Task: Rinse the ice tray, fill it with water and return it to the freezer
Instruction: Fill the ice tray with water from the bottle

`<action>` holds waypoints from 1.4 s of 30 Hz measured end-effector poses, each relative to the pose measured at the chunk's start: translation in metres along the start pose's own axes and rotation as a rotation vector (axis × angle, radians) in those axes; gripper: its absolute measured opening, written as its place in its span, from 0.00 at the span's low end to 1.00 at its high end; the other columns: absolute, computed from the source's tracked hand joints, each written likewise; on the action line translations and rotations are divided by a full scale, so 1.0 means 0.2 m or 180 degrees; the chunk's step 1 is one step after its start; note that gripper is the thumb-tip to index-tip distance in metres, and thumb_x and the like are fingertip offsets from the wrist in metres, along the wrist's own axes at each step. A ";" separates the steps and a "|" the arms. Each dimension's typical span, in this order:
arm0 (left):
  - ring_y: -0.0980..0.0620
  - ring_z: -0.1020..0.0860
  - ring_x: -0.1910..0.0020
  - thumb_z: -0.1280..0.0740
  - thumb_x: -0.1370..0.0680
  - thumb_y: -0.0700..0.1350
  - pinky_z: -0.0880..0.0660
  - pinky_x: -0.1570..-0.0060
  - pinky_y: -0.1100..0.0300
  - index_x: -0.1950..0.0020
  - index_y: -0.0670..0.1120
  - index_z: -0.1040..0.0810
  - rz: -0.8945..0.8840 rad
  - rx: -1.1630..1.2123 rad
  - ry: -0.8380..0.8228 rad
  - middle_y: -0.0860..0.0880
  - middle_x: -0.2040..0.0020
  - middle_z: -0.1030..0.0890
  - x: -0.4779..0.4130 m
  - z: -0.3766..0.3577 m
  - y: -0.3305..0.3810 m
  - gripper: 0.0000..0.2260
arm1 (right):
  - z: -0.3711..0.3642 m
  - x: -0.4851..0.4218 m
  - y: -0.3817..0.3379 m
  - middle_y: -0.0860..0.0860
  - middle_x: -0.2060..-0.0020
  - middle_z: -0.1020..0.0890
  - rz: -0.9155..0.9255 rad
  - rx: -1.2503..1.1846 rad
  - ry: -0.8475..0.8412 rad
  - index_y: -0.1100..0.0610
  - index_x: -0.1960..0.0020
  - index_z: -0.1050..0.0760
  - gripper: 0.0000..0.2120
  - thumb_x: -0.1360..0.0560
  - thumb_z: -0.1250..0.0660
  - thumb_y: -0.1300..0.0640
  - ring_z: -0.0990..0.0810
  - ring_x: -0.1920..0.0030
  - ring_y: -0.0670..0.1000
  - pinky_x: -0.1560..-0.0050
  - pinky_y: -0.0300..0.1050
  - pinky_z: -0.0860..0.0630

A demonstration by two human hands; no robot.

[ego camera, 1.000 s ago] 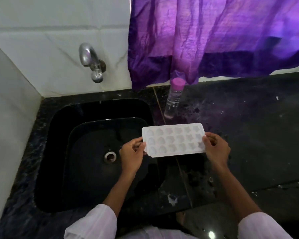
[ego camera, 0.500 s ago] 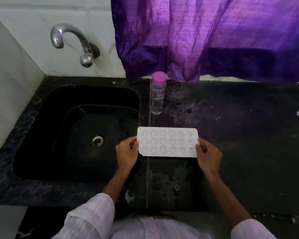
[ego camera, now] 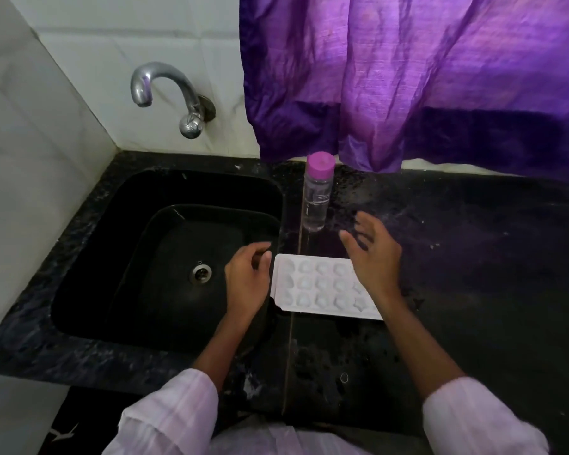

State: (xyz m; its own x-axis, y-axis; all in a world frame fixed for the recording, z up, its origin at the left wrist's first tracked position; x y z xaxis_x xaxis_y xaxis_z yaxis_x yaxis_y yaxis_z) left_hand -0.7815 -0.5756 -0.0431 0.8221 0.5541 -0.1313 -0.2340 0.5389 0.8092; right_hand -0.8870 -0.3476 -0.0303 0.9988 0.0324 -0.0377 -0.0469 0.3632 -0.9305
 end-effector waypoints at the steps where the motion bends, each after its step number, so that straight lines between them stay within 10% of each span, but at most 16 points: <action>1: 0.63 0.22 0.57 0.32 0.21 0.39 0.26 0.52 0.72 0.42 0.44 0.17 -0.0098 0.0063 0.0004 0.49 0.50 0.17 -0.03 0.01 0.05 0.09 | -0.07 -0.07 -0.04 0.52 0.36 0.21 0.0061 -0.0036 -0.0101 0.59 0.29 0.28 0.29 0.27 0.24 0.57 0.21 0.39 0.48 0.38 0.42 0.24; 8: 0.61 0.19 0.52 0.32 0.20 0.41 0.24 0.53 0.70 0.42 0.49 0.17 -0.0207 0.0781 -0.0140 0.54 0.48 0.17 -0.10 0.07 0.23 0.09 | -0.37 -0.39 -0.16 0.47 0.45 0.17 0.0250 0.0049 -0.0348 0.55 0.34 0.26 0.33 0.35 0.18 0.54 0.19 0.46 0.45 0.48 0.30 0.26; 15: 0.58 0.18 0.48 0.33 0.19 0.41 0.18 0.47 0.50 0.41 0.48 0.18 0.0061 0.1167 -0.0070 0.56 0.47 0.16 -0.08 0.22 0.15 0.09 | -0.47 -0.40 -0.24 0.48 0.52 0.15 0.0428 -0.0043 -0.0282 0.55 0.44 0.22 0.24 0.36 0.18 0.55 0.16 0.52 0.47 0.46 0.51 0.18; 21: 0.56 0.20 0.39 0.32 0.20 0.39 0.22 0.41 0.60 0.32 0.45 0.23 -0.0332 0.1394 0.0272 0.51 0.38 0.19 -0.11 0.51 0.18 0.16 | -0.62 -0.08 -0.53 0.46 0.51 0.14 0.0832 -0.0221 -0.1007 0.55 0.39 0.21 0.27 0.35 0.18 0.52 0.16 0.52 0.42 0.48 0.40 0.18; 29: 0.52 0.20 0.36 0.26 0.25 0.46 0.22 0.38 0.53 0.27 0.43 0.28 -0.0813 0.1377 -0.0914 0.49 0.37 0.19 -0.13 0.63 0.15 0.27 | -0.81 0.42 -0.49 0.43 0.57 0.14 0.0632 -0.0023 -0.1873 0.46 0.44 0.22 0.22 0.35 0.19 0.53 0.15 0.57 0.43 0.54 0.47 0.17; 42: 0.54 0.21 0.37 0.22 0.29 0.45 0.24 0.36 0.61 0.35 0.42 0.19 -0.1438 0.0687 -0.0430 0.45 0.38 0.18 0.03 0.61 0.12 0.22 | -0.78 0.62 -0.43 0.34 0.68 0.19 0.0578 0.0207 -0.0957 0.47 0.50 0.24 0.18 0.32 0.23 0.64 0.18 0.67 0.39 0.68 0.28 0.27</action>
State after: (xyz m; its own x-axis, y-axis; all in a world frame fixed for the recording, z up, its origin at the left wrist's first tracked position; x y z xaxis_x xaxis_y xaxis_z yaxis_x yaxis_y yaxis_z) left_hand -0.7185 -0.6360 0.0456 0.8794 0.2018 -0.4312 0.2604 0.5542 0.7906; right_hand -0.7567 -0.5201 -0.0112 0.9250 0.3710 -0.0825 -0.2339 0.3846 -0.8929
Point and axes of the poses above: each hand's wrist, its own x-axis away from the middle knuckle, its own z-axis out of the back of the hand, y = z × x, the point moved 6 cm from there along -x, towards the middle knuckle
